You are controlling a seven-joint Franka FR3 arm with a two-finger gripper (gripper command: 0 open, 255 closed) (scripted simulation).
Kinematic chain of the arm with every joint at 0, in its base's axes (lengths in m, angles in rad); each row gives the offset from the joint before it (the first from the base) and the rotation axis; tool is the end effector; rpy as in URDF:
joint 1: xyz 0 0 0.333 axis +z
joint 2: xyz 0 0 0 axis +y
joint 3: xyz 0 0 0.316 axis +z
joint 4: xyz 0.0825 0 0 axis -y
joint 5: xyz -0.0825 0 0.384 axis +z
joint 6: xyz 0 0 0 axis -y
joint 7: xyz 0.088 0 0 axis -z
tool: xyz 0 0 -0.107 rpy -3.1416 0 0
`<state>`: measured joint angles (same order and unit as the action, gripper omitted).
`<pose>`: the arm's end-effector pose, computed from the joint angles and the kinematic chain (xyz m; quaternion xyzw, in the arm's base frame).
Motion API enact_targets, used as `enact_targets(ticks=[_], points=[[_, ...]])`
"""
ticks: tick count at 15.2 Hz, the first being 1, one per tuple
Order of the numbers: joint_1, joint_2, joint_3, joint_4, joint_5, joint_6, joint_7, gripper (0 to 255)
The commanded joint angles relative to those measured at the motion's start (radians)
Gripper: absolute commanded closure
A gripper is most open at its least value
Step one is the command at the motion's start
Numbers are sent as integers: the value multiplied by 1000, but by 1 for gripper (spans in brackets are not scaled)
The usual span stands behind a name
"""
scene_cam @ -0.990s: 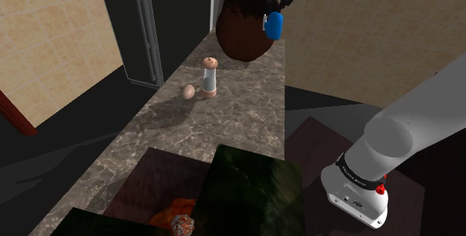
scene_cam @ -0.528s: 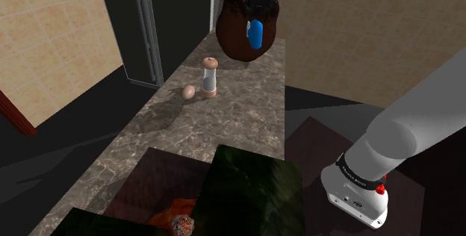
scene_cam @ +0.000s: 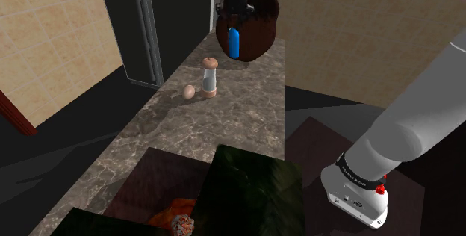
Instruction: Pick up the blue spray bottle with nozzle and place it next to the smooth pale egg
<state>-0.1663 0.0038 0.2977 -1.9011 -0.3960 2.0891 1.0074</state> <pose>0.5784 0.0570 0.5153 0.9187 -0.3405 0.1723 0.1017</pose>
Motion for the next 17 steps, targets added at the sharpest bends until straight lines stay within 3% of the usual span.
enact_targets(ticks=[1,9,17], points=[[23,36,22,23,-23,-7,56,255],[140,230,87,200,-123,-82,249,255],[301,476,104,476,-217,-195,386,255]])
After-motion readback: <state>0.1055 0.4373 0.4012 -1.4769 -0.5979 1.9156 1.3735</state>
